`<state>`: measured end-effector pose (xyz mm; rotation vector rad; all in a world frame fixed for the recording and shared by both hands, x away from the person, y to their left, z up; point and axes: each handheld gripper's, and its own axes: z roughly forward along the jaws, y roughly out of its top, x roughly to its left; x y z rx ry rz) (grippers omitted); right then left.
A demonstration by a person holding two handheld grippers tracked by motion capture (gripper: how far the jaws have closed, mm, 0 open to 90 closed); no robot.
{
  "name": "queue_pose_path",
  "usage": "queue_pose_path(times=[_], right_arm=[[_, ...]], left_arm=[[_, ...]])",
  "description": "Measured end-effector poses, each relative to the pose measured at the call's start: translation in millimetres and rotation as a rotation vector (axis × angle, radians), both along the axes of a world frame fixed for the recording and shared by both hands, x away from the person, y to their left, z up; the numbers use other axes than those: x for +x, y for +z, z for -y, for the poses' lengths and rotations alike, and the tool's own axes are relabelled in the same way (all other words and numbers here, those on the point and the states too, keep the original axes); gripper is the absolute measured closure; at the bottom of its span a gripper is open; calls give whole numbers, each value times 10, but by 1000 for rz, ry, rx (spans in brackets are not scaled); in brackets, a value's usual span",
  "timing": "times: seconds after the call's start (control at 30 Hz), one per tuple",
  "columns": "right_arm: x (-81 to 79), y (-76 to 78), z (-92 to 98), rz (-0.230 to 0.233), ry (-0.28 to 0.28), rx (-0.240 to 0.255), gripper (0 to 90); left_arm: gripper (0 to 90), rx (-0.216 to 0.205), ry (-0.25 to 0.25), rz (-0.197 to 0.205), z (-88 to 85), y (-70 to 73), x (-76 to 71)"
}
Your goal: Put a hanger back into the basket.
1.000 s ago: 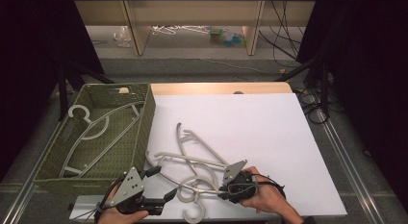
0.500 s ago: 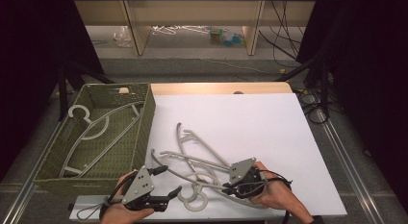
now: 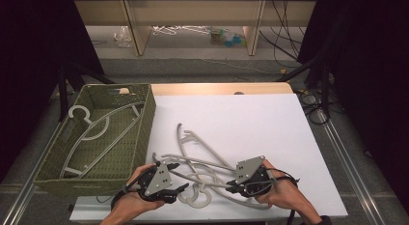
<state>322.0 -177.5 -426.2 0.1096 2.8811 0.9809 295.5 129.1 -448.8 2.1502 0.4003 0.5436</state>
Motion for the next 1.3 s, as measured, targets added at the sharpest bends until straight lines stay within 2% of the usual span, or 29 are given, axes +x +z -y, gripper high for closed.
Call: queue_pose_path(times=[0.03, 0.07, 0.2, 0.27, 0.43, 0.53, 0.57, 0.67, 0.73, 0.77, 0.8, 0.9, 1.0, 1.07, 1.1, 1.13, 1.3], right_arm=[[-4, 5, 0, 0, -1, 0, 821], [-4, 5, 0, 0, -1, 0, 821], [-4, 10, -2, -2, 1, 2, 820], [-2, 11, -3, -2, 3, 1, 820], [-7, 11, -7, 0, 4, 0, 820], [-2, 18, -14, 0, 7, 7, 820], [-3, 15, -16, 3, 8, 5, 820], [-5, 18, -15, 1, 4, 8, 820], [-2, 20, -14, 2, 3, 14, 820], [-3, 20, -13, 1, 3, 12, 820], [-2, 19, -11, 3, 2, 10, 820], [16, 28, 1, 11, 0, 24, 818], [15, 35, 7, 14, -3, 33, 817], [22, 36, 10, 21, -10, 35, 811], [33, 36, 13, 31, -25, 41, 793], [33, 36, 13, 31, -25, 41, 793], [75, 51, 47, 67, -101, 87, 653]], left_arm=[[344, 5, 0, -5, 15, -14, 15], [344, 31, -11, -2, 12, -10, 31], [348, 42, -26, -15, 66, -43, 78], [379, 50, -45, -16, 96, -56, 91], [386, 78, -68, 5, 190, -72, 125], [419, 98, -86, 18, 235, -70, 143], [453, 101, -89, 17, 246, -73, 148], [480, 113, -106, 8, 276, -70, 171], [552, 124, -120, 4, 284, -68, 174], [552, 130, -134, 20, 291, -67, 182], [613, 135, -142, 14, 295, -56, 183], [645, 161, -174, 32, 295, -16, 194], [660, 181, -195, 75, 299, 5, 199], [676, 204, -207, 92, 307, 22, 203], [694, 229, -223, 113, 314, 48, 206], [703, 229, -223, 113, 314, 48, 206], [746, 245, -248, 164, 352, 129, 220]])
